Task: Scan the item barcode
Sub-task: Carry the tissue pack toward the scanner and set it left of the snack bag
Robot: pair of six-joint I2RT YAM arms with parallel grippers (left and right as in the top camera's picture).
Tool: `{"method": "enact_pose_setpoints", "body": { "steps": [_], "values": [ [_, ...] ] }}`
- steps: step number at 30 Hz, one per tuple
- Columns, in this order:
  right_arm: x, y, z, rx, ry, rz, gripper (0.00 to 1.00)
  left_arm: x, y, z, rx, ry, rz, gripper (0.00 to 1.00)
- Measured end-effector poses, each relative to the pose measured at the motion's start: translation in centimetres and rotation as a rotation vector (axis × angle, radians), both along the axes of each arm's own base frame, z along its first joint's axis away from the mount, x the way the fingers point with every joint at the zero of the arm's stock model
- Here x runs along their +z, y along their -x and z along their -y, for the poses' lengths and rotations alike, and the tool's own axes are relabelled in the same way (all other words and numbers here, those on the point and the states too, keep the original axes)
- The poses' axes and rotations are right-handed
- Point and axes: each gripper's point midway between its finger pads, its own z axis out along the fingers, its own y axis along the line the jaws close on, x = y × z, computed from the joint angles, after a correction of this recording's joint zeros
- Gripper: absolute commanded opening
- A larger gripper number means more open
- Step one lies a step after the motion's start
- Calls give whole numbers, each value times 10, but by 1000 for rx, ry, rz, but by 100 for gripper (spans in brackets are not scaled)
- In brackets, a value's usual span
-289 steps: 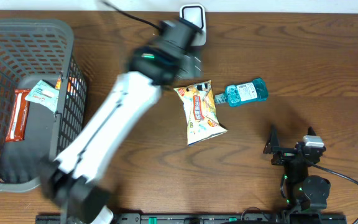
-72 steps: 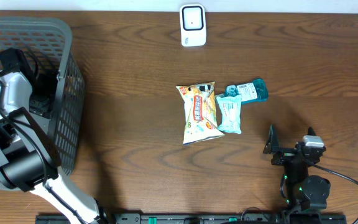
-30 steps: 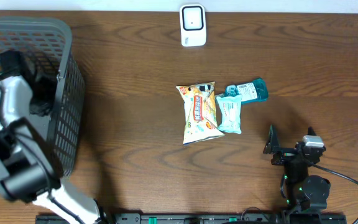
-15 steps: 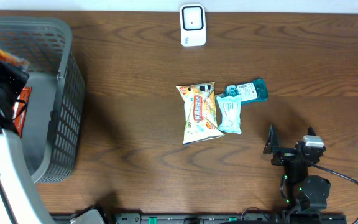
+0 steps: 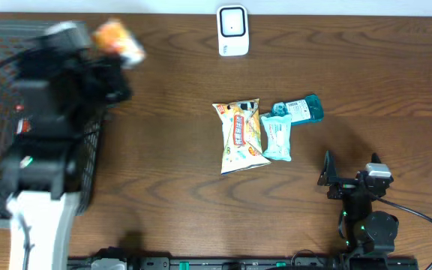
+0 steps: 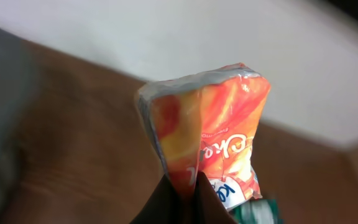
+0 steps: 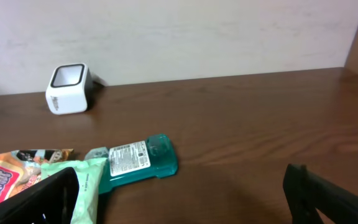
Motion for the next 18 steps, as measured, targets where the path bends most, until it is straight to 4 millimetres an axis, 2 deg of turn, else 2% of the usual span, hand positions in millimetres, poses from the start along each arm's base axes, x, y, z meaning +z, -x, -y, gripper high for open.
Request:
{"method": "enact_pose_setpoints", "body": {
  "steps": [4,10,14,18],
  "values": [
    [0,0,0,0,0,0,99,-49,-19,44,-140,-70,-130,7],
    [0,0,0,0,0,0,99,-145,-41,93,-287,-166,-355,7],
    [0,0,0,0,0,0,99,-205,-40,115,-350,-214,-506,7],
    [0,0,0,0,0,0,99,-251,-31,130,-396,-251,-626,7]
  ]
}}
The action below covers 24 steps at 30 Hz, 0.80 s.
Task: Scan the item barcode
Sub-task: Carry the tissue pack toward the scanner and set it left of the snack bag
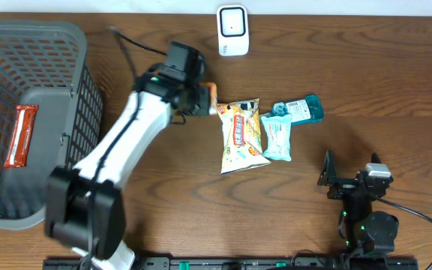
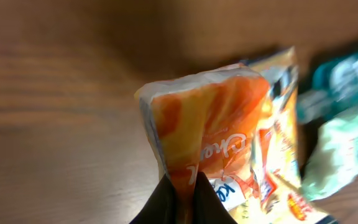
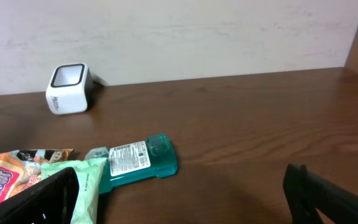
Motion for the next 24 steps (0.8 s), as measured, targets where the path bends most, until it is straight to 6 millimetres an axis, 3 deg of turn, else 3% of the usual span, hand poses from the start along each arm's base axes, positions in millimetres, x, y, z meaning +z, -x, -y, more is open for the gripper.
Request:
{"method": "enact_pose_setpoints", "body": {
  "steps": [6,12,24],
  "values": [
    [0,0,0,0,0,0,99,-40,16,19,-59,-46,-104,8],
    [0,0,0,1,0,0,99,-48,24,26,-82,-58,-126,7],
    [0,0,0,0,0,0,99,-82,47,5,-66,-141,-189,7]
  ]
}}
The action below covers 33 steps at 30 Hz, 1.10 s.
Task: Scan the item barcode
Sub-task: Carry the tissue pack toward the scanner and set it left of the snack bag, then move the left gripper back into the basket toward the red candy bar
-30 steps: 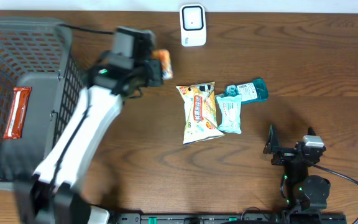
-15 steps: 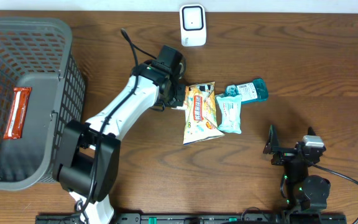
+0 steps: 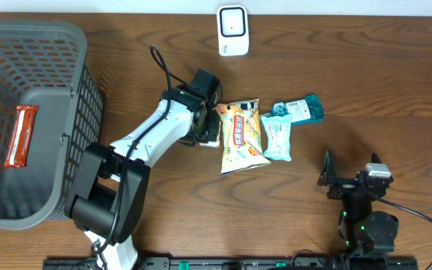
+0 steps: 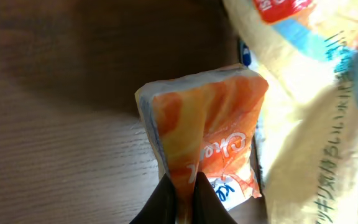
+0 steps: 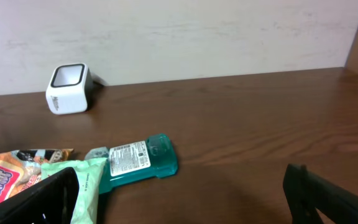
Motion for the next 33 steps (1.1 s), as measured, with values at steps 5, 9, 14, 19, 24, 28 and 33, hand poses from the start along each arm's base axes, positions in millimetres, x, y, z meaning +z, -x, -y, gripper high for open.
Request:
{"method": "enact_pose_setpoints", "body": {
  "steps": [5,9,14,19,24,28,33],
  "values": [
    [0,0,0,0,0,0,99,0,-1,-1,0,-3,3,49],
    [0,0,0,0,0,0,99,3,11,-6,1,-31,-53,88],
    [0,0,0,0,0,0,99,40,5,-4,0,-23,-36,98],
    [0,0,0,0,0,0,99,148,-26,-2,23,94,224,98],
    [0,0,0,0,0,0,99,238,-44,-44,133,140,492,98],
    [0,0,0,0,0,0,99,288,-49,-109,301,110,655,98],
    [0,0,0,0,0,0,99,312,-45,-217,633,44,738,98]
  ]
}}
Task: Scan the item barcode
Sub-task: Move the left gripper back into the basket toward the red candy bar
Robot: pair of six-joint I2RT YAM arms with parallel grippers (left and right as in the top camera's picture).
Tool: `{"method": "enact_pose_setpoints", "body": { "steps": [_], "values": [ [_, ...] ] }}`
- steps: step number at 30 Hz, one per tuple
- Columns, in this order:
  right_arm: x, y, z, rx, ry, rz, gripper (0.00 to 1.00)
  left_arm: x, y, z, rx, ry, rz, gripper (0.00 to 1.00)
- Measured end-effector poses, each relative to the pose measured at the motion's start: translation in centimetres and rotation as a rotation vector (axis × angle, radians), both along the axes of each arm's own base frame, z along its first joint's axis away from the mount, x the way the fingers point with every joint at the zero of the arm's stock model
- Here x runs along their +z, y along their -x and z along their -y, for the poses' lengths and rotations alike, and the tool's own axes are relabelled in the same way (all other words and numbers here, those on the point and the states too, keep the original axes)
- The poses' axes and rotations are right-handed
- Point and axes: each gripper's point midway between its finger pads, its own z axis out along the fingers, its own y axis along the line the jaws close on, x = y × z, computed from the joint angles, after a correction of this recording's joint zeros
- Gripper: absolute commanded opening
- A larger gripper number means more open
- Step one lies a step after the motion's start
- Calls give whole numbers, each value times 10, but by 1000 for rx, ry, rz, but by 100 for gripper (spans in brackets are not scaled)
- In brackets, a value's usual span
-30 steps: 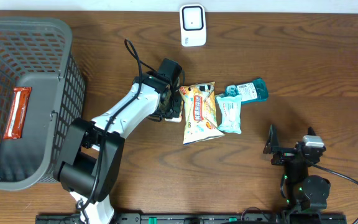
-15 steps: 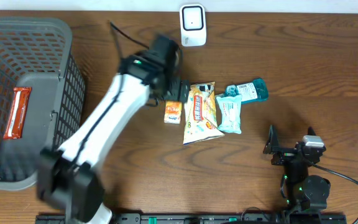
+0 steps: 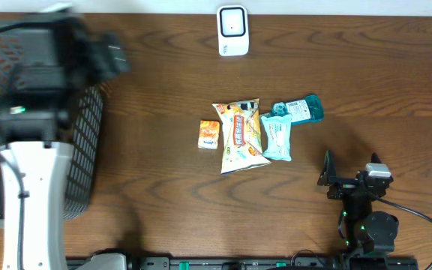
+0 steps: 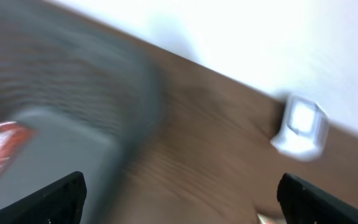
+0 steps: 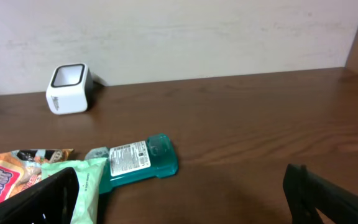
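A small orange snack packet (image 3: 209, 134) lies flat on the wooden table, just left of a yellow snack bag (image 3: 240, 135). The white barcode scanner (image 3: 232, 30) stands at the far edge and shows blurred in the left wrist view as the scanner (image 4: 300, 124). My left gripper (image 4: 179, 199) is open and empty, and its blurred arm (image 3: 47, 82) is over the basket at the far left. My right gripper (image 5: 179, 199) rests open near the front right, holding nothing, with its arm (image 3: 362, 195) behind it.
A mint wipes pack (image 3: 277, 136) and a teal bottle (image 3: 298, 110) lie right of the yellow bag. The bottle (image 5: 135, 158) shows its label in the right wrist view. A dark mesh basket (image 3: 85, 150) fills the left side, with a red packet (image 4: 2, 155) inside.
My left gripper has let go of the orange packet, which now lies beside the yellow bag. The gripper is open and has moved far left, above the basket. The right arm is unchanged.
My left gripper held the orange packet near the basket's far right corner. Then it held the packet by the yellow bag's top left, then low at the bag's left side. Now the packet rests there and the open gripper is back over the basket.
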Motion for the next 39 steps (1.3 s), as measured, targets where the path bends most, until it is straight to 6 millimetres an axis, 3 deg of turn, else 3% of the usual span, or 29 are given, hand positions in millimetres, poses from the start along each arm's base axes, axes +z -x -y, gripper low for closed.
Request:
{"method": "enact_pose_setpoints", "body": {
  "steps": [4,7,9,13,16,21,32,39],
  "values": [
    [0,0,0,0,0,0,99,-4,16,-84,272,45,-4,98],
    [0,0,0,0,0,0,99,-21,36,-136,467,97,-49,99],
    [0,0,0,0,0,0,99,-35,45,-169,578,124,-75,99],
    [0,0,0,1,0,0,99,-74,54,-213,684,117,-141,98],
    [0,0,0,1,0,0,99,-105,50,-223,651,74,-188,98],
    [0,0,0,1,0,0,99,-161,48,-223,538,-14,-289,99],
    [0,0,0,0,0,0,99,-217,36,-231,398,-138,-355,98],
    [0,0,0,1,0,0,99,-284,37,-230,325,-118,-515,98]
  ]
}}
